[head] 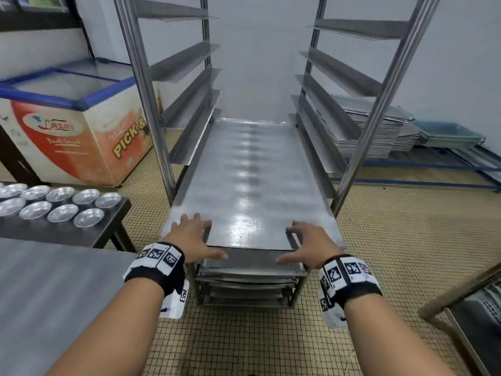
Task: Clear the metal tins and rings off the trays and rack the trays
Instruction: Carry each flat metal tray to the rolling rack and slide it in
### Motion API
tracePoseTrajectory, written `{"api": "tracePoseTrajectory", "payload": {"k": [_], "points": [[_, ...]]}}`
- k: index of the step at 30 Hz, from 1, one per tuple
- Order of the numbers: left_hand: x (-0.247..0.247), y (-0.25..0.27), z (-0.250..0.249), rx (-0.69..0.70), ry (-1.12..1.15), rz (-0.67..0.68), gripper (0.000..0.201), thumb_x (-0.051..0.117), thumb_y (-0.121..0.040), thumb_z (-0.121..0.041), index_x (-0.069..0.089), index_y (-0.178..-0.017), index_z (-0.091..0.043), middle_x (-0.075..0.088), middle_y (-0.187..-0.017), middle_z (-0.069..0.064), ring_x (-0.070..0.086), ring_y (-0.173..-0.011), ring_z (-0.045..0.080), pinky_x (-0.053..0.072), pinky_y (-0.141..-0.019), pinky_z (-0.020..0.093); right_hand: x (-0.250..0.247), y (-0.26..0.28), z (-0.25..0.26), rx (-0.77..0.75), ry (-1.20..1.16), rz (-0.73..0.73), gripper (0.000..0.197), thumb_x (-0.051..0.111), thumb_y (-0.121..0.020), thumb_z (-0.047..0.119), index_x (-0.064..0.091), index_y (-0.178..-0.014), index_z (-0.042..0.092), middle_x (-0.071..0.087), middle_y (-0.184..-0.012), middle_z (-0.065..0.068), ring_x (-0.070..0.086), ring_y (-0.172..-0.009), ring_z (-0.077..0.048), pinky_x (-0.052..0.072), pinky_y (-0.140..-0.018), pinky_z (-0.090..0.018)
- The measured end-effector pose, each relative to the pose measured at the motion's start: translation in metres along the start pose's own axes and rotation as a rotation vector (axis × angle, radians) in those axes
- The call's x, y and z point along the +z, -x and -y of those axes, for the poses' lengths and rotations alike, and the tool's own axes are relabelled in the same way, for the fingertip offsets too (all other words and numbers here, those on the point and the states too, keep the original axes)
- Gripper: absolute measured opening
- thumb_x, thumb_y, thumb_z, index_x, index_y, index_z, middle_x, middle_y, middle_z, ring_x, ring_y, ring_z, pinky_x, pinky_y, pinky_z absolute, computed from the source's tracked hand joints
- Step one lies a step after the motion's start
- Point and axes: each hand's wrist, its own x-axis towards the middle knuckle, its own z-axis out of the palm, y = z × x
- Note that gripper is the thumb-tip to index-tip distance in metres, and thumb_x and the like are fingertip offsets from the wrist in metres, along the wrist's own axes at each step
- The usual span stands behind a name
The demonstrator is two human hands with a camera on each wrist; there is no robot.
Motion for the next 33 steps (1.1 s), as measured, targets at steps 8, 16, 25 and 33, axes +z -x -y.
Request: {"api": "tracePoseTrajectory", "payload": {"k": [8, 16, 25, 33], "points": [[0.006, -0.017, -0.005, 0.025, -0.207, -0.06, 0.068, 0.069, -0.087, -0.027, 0.038, -0.148, -0.022, 0.034, -0.153, 0.01, 0.026, -0.142, 0.034, 0.023, -0.118, 0.05, 0.026, -0.033, -0.015, -0.144, 0.4, -0.134, 0.033, 0.065, -0.08, 0.001, 0.058, -0.107, 0.017, 0.051, -0.12, 0.004, 0.044, -0.119, -0.021, 0.038, -0.105, -0.049], [-0.008, -0.073, -0.013, 0.022, -0.246, -0.073, 0.072, 0.067, -0.09, -0.027, 0.032, -0.152, -0.024, 0.029, -0.156, 0.01, 0.02, -0.145, 0.036, 0.02, -0.12, 0.053, 0.013, -0.089, -0.02, -0.164, 0.487, -0.151, 0.052, 0.058, -0.089, 0.005, 0.043, -0.139, 0.01, 0.035, -0.147, -0.002, 0.028, -0.137, -0.024, 0.024, -0.114, -0.052], [-0.031, -0.143, -0.018, 0.014, -0.196, -0.085, 0.065, 0.067, -0.09, -0.023, 0.038, -0.149, -0.022, 0.034, -0.153, 0.011, 0.022, -0.145, 0.036, 0.022, -0.12, 0.051, -0.007, -0.164, -0.023, -0.14, 0.526, -0.142, 0.055, 0.055, -0.089, 0.0, 0.04, -0.141, 0.008, 0.035, -0.146, -0.005, 0.028, -0.138, -0.026, 0.022, -0.116, -0.053], [-0.043, -0.183, -0.02, 0.004, -0.205, -0.086, 0.061, 0.065, -0.089, -0.024, 0.042, -0.145, -0.021, 0.036, -0.15, 0.012, 0.025, -0.142, 0.037, 0.025, -0.118, 0.051, -0.016, -0.203, -0.026, -0.15, 0.573, -0.146, 0.058, 0.055, -0.088, 0.003, 0.035, -0.143, 0.007, 0.034, -0.144, -0.006, 0.027, -0.138, -0.027, 0.024, -0.114, -0.052]]}}
